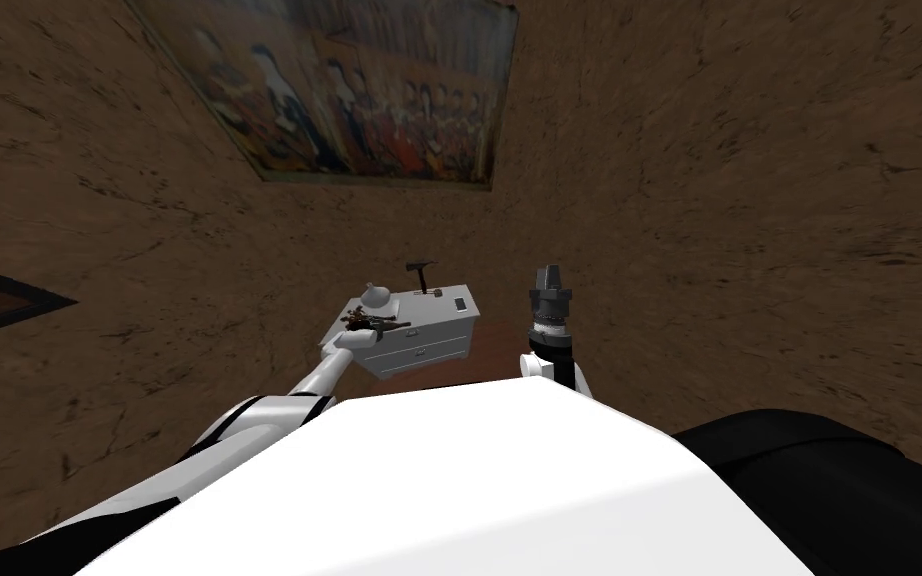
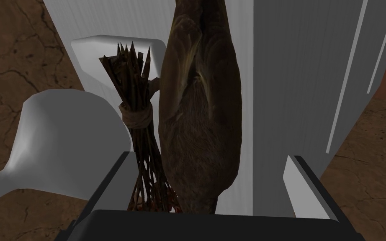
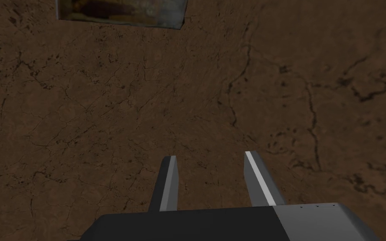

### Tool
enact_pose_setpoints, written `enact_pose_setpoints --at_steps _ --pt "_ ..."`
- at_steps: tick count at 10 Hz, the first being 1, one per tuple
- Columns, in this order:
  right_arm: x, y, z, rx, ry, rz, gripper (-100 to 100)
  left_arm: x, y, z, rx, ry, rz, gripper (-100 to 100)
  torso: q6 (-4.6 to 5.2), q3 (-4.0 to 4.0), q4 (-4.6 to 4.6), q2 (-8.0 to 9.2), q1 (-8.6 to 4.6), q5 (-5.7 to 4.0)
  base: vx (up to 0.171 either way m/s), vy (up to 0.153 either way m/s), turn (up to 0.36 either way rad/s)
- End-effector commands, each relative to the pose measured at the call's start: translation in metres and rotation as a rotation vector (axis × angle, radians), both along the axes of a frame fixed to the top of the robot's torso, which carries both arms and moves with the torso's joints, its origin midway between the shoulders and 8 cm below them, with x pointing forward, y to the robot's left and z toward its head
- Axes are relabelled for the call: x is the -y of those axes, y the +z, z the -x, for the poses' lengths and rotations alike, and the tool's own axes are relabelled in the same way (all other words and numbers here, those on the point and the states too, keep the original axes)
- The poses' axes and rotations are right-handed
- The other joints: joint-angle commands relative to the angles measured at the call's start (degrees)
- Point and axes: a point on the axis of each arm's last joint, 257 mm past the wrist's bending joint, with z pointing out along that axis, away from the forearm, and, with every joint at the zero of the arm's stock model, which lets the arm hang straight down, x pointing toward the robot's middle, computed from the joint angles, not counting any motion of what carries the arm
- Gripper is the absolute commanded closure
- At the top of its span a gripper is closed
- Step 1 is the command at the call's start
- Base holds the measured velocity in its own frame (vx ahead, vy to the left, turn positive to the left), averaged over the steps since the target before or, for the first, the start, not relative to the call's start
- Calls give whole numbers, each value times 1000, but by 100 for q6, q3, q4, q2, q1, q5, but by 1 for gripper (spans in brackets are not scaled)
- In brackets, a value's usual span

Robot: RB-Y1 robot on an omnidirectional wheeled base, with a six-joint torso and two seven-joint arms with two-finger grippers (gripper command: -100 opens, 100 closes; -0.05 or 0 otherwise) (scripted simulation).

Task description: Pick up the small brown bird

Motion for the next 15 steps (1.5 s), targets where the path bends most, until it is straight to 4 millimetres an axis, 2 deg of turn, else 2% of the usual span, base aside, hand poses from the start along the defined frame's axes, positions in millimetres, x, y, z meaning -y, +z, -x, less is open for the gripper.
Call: enact_pose_setpoints --at_steps 1,3,4,8,9,10,12,13,15 --pt "0 0 0 0 0 0 0 -35 3 13 5 43 -7 -100 0 0 0 0 0 0 -4 -62 -322" --pt "0 0 0 0 0 0 0 -32 1 11 6 40 -5 -100 -4 -1 0 -2 2 0 2 -26 -54" --pt "0 0 0 0 0 0 0 -33 2 11 6 40 -6 100 -3 -2 -1 -3 11 3 0 0 0" --pt "0 0 0 0 0 0 0 -33 2 11 6 39 -6 100 -4 -3 -2 -4 17 4 0 0 0" --pt "0 0 0 0 0 0 0 -33 2 11 6 39 -6 0 -4 -2 -1 -3 17 3 0 0 0" --pt "0 0 0 0 0 0 0 -11 1 4 1 15 -2 100 -4 -2 -1 -3 16 3 1 28 258" --pt "0 0 0 0 0 0 0 38 -1 -15 -5 -44 6 100 -12 -3 -3 -3 41 9 7 79 335" --pt "0 0 0 0 0 0 0 38 -1 -15 -5 -44 6 100 -13 -4 -6 -3 48 13 2 50 84" --pt "0 0 0 0 0 0 0 88 0 -32 -7 -106 9 100 -15 -10 -12 -9 48 14 -5 51 292"
